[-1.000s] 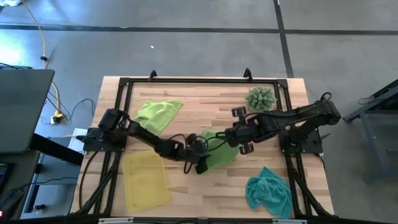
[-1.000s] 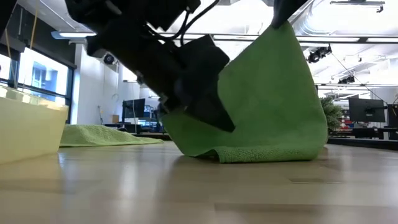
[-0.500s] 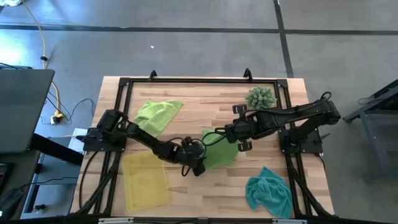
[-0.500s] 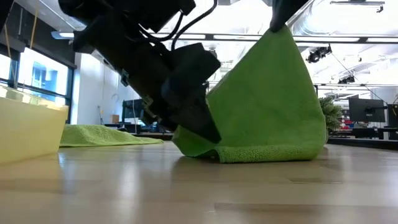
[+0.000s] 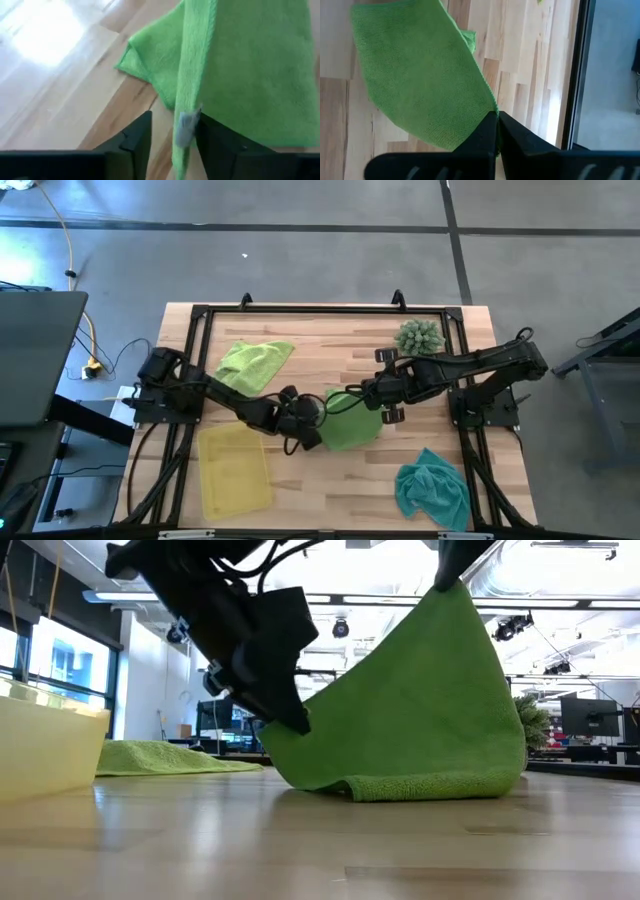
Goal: Roll microfiber towels into tight, uniform cylinder then place into a basket
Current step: Fold the green microfiber towel
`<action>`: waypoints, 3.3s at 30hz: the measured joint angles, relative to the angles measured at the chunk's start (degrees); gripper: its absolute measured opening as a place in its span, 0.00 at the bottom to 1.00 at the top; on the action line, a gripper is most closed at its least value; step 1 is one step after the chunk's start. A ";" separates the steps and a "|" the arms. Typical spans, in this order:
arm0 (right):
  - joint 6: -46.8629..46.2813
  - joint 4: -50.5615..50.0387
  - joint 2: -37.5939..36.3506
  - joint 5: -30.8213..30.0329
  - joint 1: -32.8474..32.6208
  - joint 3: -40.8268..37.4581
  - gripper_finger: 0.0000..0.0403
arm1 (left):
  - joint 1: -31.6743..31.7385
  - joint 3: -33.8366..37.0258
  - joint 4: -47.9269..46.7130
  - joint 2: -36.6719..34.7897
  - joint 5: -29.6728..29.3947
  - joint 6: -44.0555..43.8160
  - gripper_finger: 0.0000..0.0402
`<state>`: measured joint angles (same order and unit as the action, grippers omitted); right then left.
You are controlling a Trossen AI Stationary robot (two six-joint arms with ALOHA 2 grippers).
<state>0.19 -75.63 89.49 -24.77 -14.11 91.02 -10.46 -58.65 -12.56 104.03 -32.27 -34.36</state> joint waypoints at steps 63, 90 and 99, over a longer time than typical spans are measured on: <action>9.43 48.48 -30.36 -15.53 2.42 -28.04 0.00 | 1.06 -13.09 -15.60 -31.93 -34.76 44.62 0.00; 1.21 29.74 -29.80 -16.74 2.25 -28.88 0.00 | 2.03 -8.79 -21.29 -30.60 -18.09 27.05 0.00; -19.29 47.24 -24.12 4.30 -8.62 -42.26 0.00 | -9.87 -4.85 -18.78 -18.80 -3.16 9.41 0.00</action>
<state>-19.10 -28.39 65.38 -20.47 -22.73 48.76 -20.33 -63.51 -31.34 85.23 -35.43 -24.95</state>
